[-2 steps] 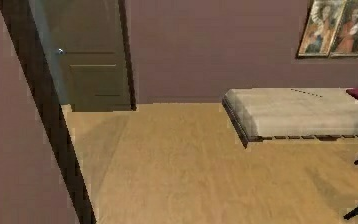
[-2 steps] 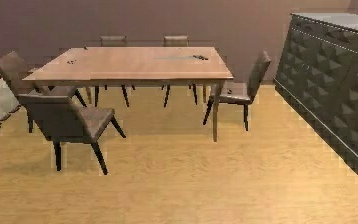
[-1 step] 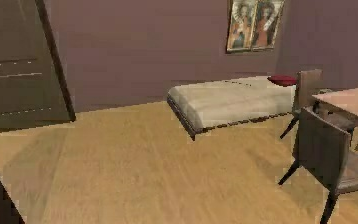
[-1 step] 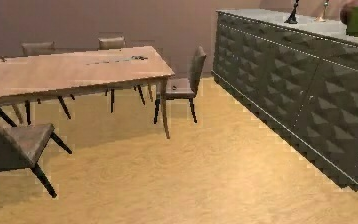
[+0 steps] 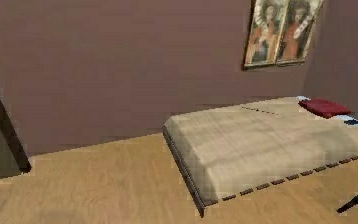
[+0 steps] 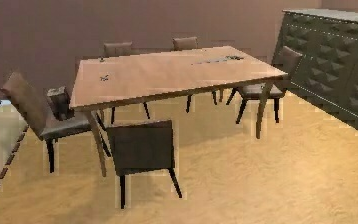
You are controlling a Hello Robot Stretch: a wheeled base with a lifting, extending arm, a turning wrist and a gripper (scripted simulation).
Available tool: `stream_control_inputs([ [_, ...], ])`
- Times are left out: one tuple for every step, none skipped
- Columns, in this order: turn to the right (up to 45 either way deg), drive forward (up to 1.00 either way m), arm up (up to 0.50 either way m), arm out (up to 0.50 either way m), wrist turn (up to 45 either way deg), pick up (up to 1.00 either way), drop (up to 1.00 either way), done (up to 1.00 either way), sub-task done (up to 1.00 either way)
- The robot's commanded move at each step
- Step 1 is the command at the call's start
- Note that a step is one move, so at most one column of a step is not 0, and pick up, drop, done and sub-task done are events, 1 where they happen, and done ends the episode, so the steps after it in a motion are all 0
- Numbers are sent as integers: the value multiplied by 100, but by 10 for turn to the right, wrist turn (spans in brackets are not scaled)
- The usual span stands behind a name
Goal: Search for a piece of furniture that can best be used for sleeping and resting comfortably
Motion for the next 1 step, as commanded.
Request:
stream_control_inputs([
  [90, 0, 0, 0, 0, 0, 0, 0, 0],
])
